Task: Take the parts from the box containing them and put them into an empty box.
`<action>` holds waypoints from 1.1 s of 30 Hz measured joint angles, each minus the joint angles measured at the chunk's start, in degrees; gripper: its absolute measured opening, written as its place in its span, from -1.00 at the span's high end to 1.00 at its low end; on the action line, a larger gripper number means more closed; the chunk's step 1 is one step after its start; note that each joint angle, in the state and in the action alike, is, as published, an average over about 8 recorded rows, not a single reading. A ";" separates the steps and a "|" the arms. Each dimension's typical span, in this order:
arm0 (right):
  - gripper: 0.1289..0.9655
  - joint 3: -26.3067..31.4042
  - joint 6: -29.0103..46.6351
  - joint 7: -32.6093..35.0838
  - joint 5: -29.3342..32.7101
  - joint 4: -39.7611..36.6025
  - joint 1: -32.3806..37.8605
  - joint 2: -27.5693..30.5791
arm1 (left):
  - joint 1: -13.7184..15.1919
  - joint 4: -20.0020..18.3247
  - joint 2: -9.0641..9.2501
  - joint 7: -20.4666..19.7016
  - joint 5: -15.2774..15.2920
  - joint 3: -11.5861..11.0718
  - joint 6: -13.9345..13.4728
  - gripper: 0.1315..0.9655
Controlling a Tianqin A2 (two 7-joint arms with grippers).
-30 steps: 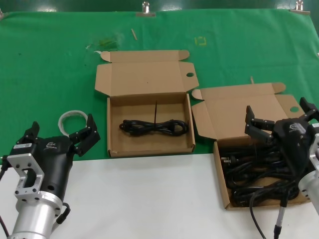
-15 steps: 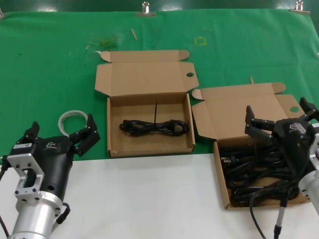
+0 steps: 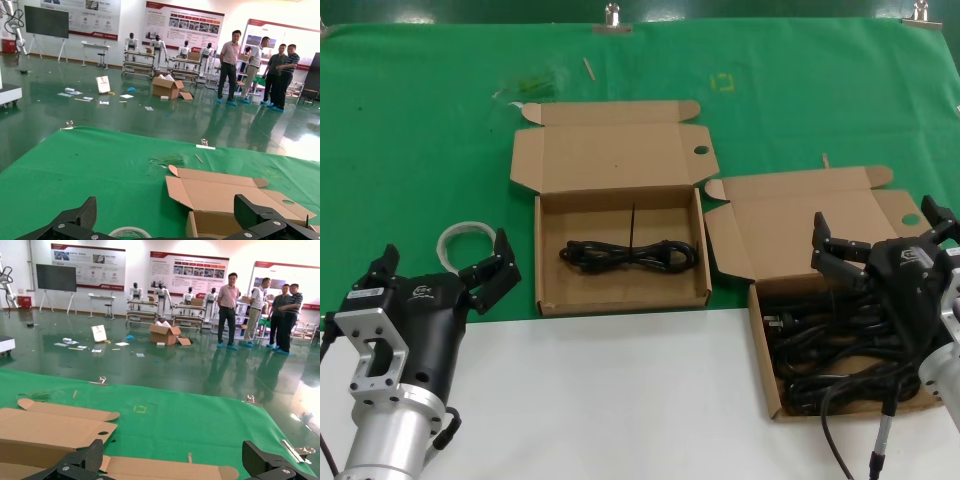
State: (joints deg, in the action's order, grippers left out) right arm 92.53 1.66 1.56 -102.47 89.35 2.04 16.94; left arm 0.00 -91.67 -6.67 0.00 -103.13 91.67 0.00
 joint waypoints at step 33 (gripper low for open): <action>-1.00 0.00 0.00 0.00 0.00 0.00 0.00 0.00 | 0.00 0.00 0.00 0.00 0.00 0.00 0.00 -1.00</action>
State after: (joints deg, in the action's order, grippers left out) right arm 92.53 1.66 1.56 -102.47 89.35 2.04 16.94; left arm 0.00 -91.67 -6.67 0.00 -103.13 91.67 0.00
